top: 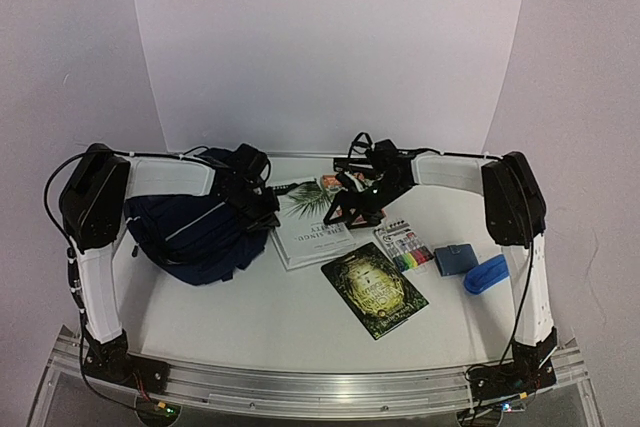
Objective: Pack the student bag
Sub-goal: Pick up the book from the center of the board.
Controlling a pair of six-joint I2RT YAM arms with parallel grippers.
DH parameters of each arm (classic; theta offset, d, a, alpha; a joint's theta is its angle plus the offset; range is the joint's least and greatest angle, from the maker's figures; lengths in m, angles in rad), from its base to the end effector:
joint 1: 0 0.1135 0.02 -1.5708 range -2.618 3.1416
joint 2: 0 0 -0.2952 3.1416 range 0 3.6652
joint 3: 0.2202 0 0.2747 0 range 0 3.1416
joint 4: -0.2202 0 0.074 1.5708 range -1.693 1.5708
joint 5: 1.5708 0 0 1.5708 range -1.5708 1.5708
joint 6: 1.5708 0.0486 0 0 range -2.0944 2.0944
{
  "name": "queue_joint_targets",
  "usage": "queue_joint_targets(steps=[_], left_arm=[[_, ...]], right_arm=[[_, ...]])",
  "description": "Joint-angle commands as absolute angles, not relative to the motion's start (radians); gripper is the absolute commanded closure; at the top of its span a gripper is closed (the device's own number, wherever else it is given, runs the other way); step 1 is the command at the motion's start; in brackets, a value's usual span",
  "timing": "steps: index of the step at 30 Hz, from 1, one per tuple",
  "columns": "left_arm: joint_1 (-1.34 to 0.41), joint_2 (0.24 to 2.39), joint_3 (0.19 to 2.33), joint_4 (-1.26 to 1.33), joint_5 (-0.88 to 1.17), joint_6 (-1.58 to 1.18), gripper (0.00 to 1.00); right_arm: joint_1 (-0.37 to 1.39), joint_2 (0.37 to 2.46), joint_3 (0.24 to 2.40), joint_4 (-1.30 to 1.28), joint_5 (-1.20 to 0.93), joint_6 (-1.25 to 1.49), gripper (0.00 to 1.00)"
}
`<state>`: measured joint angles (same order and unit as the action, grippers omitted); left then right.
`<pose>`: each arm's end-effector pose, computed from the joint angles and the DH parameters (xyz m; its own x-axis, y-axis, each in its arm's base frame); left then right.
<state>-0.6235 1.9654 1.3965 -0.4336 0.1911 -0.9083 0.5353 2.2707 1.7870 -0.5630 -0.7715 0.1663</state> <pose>0.3658 -0.2744 0.1896 -0.9383 -0.2787 -0.2048 -0.1358 0.8416 -0.5228 0.4384 0.2994 0.1735 -0.8446 -0.3629 -0.3936 -0.5333 0.5057 0.6781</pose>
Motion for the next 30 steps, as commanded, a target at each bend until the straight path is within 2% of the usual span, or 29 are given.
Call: queue_joint_targets(steps=[1,6,12,22,30], left_arm=[[-0.624,1.816,1.389,-0.348,0.229,-0.830,1.00],[-0.604,1.739,1.352,-0.269,0.306,-0.806,1.00],[-0.596,1.685,1.345,-0.224,0.400,-0.764,1.00],[-0.579,1.580,1.353,-0.171,0.473,-0.734,1.00],[-0.561,1.556,1.340,-0.082,0.595,-0.802,1.00]], right_arm=[[0.481,2.147,1.802,-0.557,-0.835,0.189,0.02],[0.446,2.116,1.766,-0.558,-0.862,0.202,0.02],[0.443,2.114,1.740,-0.562,-1.005,0.206,0.02],[0.442,2.082,1.703,-0.566,-1.101,0.215,0.02],[0.445,2.069,1.768,-0.556,-1.257,0.235,0.02]])
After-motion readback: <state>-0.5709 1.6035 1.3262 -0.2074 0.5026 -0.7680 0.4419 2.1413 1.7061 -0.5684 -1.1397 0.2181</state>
